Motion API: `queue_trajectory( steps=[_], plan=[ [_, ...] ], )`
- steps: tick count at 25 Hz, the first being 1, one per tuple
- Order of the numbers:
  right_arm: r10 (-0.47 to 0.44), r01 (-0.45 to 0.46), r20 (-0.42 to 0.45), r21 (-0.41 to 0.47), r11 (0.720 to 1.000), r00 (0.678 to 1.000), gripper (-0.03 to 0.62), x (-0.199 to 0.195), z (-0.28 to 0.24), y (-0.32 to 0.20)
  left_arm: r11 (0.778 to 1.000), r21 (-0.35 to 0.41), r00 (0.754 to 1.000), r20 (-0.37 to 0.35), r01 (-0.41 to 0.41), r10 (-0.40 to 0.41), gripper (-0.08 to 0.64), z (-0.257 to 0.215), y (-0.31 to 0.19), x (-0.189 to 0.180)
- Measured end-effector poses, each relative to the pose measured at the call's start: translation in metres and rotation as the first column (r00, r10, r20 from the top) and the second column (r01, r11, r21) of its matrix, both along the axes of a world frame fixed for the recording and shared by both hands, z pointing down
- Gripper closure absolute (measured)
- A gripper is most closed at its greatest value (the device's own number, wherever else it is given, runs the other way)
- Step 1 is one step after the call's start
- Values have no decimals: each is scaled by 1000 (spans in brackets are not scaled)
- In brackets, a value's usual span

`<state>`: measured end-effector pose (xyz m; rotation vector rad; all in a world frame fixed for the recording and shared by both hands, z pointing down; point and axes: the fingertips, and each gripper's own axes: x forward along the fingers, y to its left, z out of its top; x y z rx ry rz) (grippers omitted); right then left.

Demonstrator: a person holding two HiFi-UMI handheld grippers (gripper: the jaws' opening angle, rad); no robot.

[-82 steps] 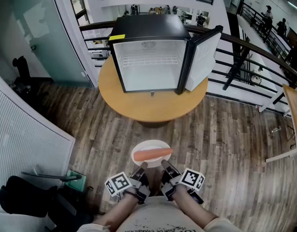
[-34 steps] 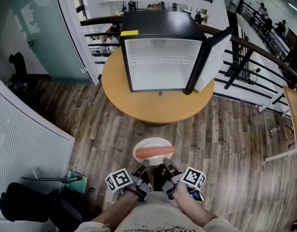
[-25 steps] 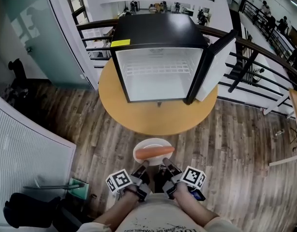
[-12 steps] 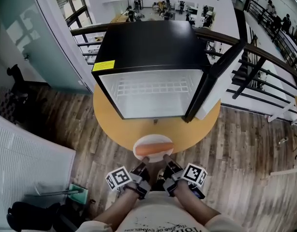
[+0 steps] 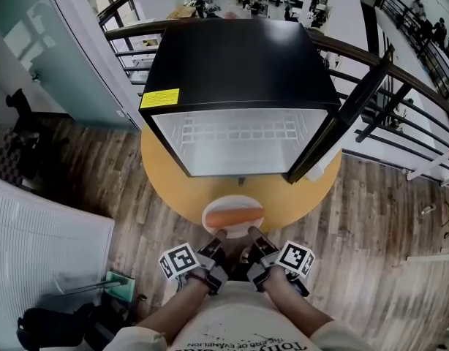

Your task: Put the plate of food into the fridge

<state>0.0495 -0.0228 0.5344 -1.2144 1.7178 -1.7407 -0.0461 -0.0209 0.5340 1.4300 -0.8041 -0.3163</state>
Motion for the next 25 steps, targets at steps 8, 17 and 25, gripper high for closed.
queue_trajectory(
  steps=[8, 17, 25],
  plan=[
    [58, -59, -15, -15, 998, 998, 555, -1, 5, -25, 998, 4, 998, -12, -64, 65, 517, 5, -32, -1],
    [96, -97, -23, -16, 995, 995, 555, 8, 17, -64, 998, -8, 998, -15, -61, 61, 517, 17, -73, 7],
    [109, -110, -40, -35, 993, 993, 555, 16, 34, -99, 998, -25, 999, -20, -49, 49, 517, 36, -107, 15]
  ],
)
